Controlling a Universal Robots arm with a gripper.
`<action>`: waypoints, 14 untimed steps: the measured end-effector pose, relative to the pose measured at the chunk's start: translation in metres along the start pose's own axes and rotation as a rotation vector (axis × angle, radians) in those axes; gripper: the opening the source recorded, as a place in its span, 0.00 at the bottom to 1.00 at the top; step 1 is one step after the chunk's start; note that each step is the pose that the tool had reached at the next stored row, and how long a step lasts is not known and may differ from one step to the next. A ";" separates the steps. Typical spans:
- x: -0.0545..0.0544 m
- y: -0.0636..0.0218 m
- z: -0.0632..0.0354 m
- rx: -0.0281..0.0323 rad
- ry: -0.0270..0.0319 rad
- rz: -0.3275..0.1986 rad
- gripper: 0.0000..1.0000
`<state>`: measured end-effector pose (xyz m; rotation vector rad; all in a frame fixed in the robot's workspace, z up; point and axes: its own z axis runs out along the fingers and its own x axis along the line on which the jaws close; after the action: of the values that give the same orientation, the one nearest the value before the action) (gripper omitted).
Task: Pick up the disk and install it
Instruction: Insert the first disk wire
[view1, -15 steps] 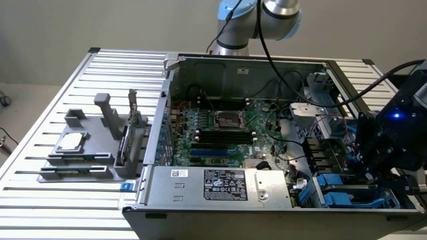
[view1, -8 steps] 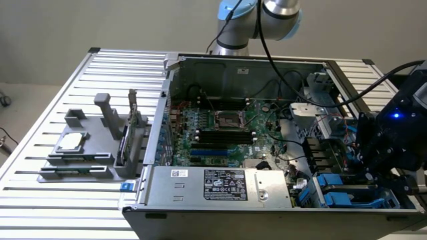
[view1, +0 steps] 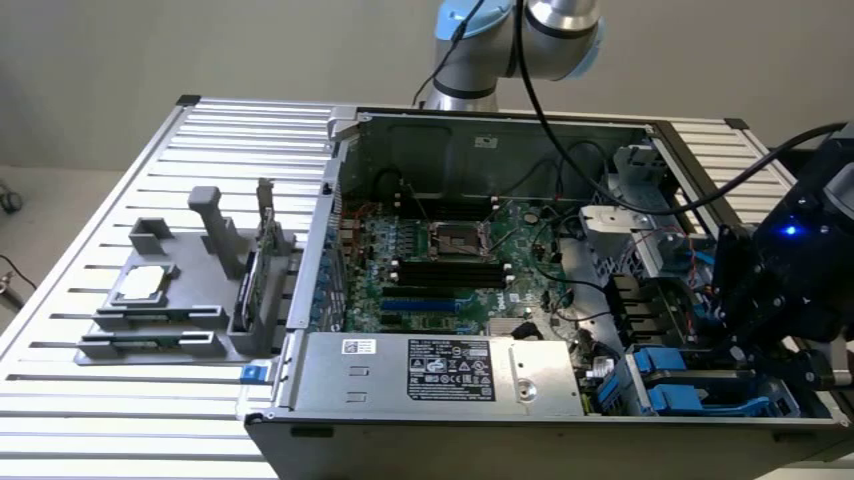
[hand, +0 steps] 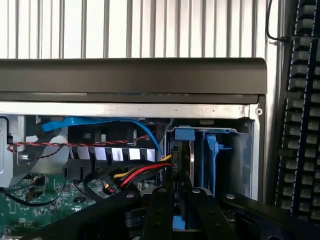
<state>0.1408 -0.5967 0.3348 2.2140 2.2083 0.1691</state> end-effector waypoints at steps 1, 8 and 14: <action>0.000 0.0000 0.0000 -0.0002 0.0000 0.003 0.17; 0.000 0.0002 -0.0020 -0.0014 -0.0019 0.021 0.17; 0.000 0.0002 -0.0020 -0.0022 -0.0029 0.032 0.17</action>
<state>0.1408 -0.5967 0.3368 2.2477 2.1713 0.1685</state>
